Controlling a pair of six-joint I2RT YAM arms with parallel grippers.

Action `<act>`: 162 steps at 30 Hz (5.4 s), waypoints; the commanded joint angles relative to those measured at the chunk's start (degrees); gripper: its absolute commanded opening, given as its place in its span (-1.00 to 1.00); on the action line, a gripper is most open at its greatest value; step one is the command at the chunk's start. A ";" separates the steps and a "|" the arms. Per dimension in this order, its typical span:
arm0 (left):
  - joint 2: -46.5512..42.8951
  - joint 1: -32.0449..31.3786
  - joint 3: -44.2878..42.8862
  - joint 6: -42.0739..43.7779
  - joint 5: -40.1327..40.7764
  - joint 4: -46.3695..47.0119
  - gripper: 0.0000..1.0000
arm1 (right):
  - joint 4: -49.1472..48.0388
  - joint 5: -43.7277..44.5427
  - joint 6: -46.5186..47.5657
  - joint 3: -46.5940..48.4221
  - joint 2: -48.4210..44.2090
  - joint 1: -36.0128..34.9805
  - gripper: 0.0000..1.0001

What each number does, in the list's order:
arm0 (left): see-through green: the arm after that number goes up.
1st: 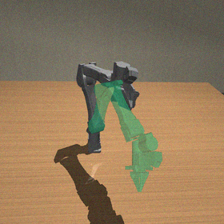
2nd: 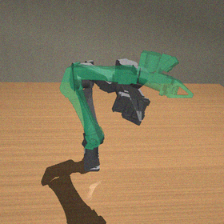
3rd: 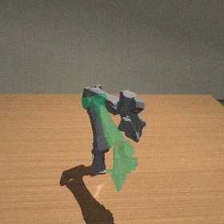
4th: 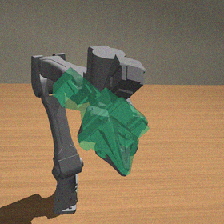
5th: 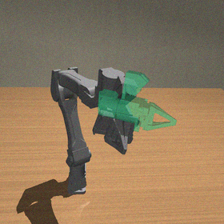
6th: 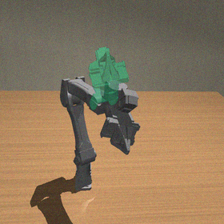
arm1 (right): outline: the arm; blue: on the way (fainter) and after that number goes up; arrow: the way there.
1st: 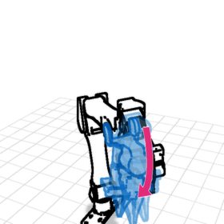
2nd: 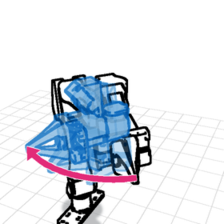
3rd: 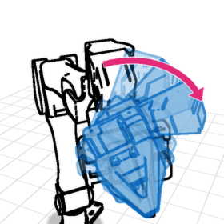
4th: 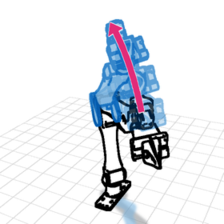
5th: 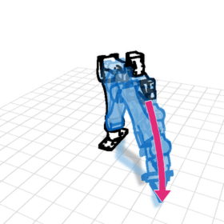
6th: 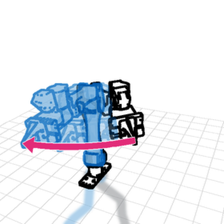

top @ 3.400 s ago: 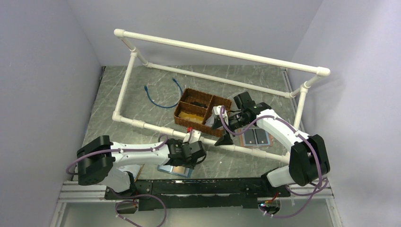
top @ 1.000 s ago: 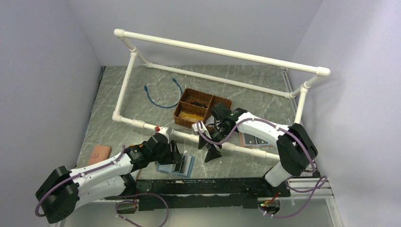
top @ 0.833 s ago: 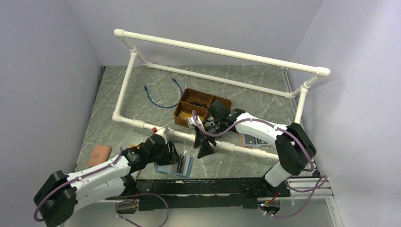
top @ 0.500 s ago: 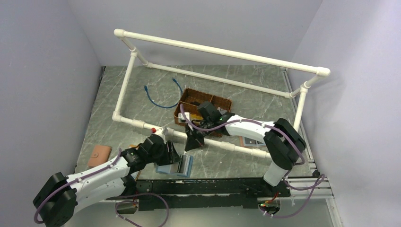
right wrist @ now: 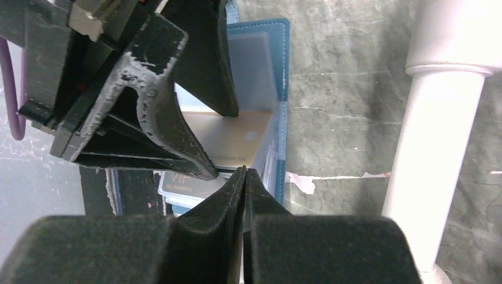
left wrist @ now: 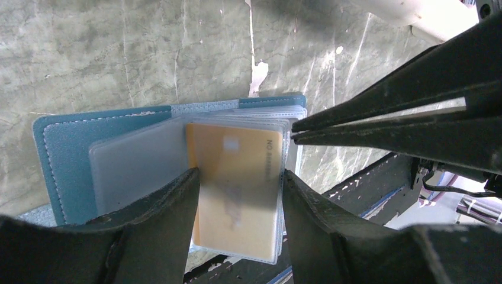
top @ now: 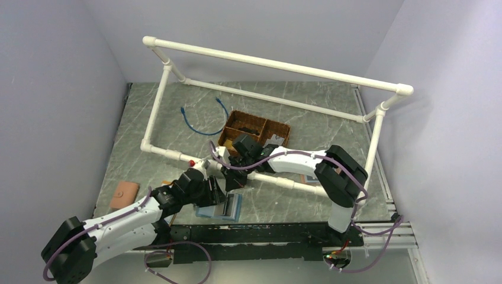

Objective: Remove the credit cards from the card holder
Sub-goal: Remove the credit card from the card holder.

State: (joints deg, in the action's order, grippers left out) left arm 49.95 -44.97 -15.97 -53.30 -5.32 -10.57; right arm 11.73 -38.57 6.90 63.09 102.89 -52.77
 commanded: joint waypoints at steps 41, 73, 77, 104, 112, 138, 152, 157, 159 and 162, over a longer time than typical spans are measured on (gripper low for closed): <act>-1.45 1.05 0.73 0.01 -0.11 -4.45 0.51 | 6.84 -4.10 1.97 10.27 6.63 -2.59 -0.84; -9.93 1.85 1.91 -0.84 0.65 -8.83 0.00 | 14.22 -15.67 11.21 12.15 2.91 1.62 -0.30; -9.75 1.95 1.86 -0.84 0.25 -8.48 -0.02 | 14.54 -15.58 11.36 12.23 3.81 1.53 -0.30; -15.68 3.01 2.85 -1.08 -0.24 -11.20 -0.09 | 15.86 -9.46 10.66 13.46 9.55 -0.93 -0.43; -14.45 3.05 -0.16 -1.58 3.37 -17.37 -0.48 | 16.22 -10.47 11.03 13.70 8.99 -0.93 -0.42; -19.47 3.06 -5.73 -0.73 6.41 -21.89 -1.00 | 18.19 -21.32 12.62 14.12 5.95 -0.34 -0.37; -17.79 3.04 -1.88 -1.45 0.76 -7.78 -1.00 | 17.36 -22.24 11.43 12.51 1.95 3.86 -0.33; -10.59 3.05 -4.83 0.26 -0.23 -8.31 -1.00 | 18.05 -21.47 11.56 12.62 3.12 3.82 -0.32; -10.38 3.07 -5.68 0.62 0.42 -9.93 -1.00 | 18.08 -21.17 11.48 12.59 3.51 3.69 -0.33; -11.55 3.05 -5.61 0.45 1.70 -12.47 -1.00 | 18.02 -20.51 11.26 12.50 4.37 3.07 -0.32</act>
State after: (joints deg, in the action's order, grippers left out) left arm 39.86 -42.17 -18.41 -53.84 -3.84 -22.22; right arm 29.67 -59.70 17.58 74.94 106.94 -48.99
